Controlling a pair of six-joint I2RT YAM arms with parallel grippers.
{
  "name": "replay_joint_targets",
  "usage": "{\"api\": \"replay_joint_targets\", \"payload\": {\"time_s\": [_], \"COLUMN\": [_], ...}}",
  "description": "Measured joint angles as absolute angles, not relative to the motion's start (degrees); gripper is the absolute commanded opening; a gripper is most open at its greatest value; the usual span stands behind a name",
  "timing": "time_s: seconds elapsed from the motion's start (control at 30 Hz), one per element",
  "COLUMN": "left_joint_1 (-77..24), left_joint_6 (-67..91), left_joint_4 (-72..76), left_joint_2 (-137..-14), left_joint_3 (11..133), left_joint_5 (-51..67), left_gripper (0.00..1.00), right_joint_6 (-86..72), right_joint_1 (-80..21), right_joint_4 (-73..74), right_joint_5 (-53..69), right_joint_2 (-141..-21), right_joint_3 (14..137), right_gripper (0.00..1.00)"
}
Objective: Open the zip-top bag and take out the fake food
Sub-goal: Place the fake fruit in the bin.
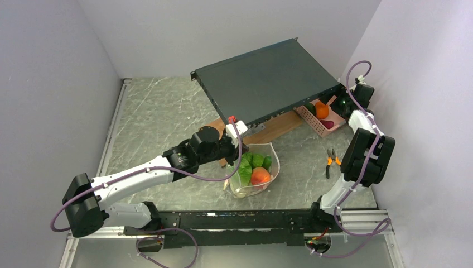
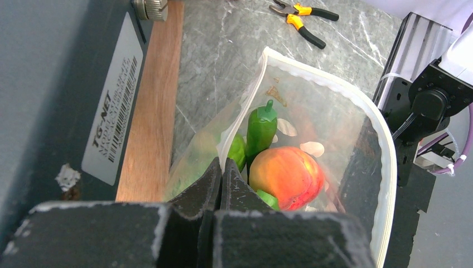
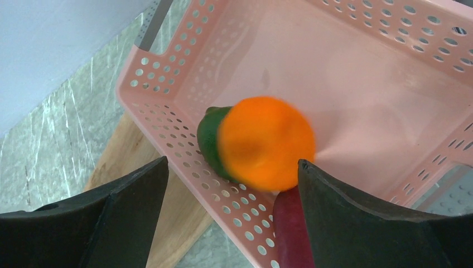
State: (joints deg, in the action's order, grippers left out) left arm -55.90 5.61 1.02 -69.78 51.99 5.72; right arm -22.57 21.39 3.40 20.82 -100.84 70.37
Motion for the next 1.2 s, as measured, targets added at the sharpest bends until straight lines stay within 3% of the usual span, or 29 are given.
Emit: {"api": "replay_joint_targets", "payload": {"time_s": [0.67, 1.2], "left_joint_1": [-55.9, -55.8], "left_joint_6": [5.6, 5.6], "left_joint_4": [1.0, 1.0], "left_joint_2": [-69.8, -69.8], "left_joint_3": [52.0, 52.0], "left_joint_5": [5.7, 6.1], "left_gripper": [0.00, 0.00], "right_joint_6": [-20.9, -16.4], "right_joint_1": [21.7, 22.5], "right_joint_4": [4.2, 7.7], "right_joint_5": [21.7, 27.3], "right_joint_2": [-99.2, -81.1], "right_joint_3": [69.9, 56.3], "right_gripper": [0.87, 0.87]}}
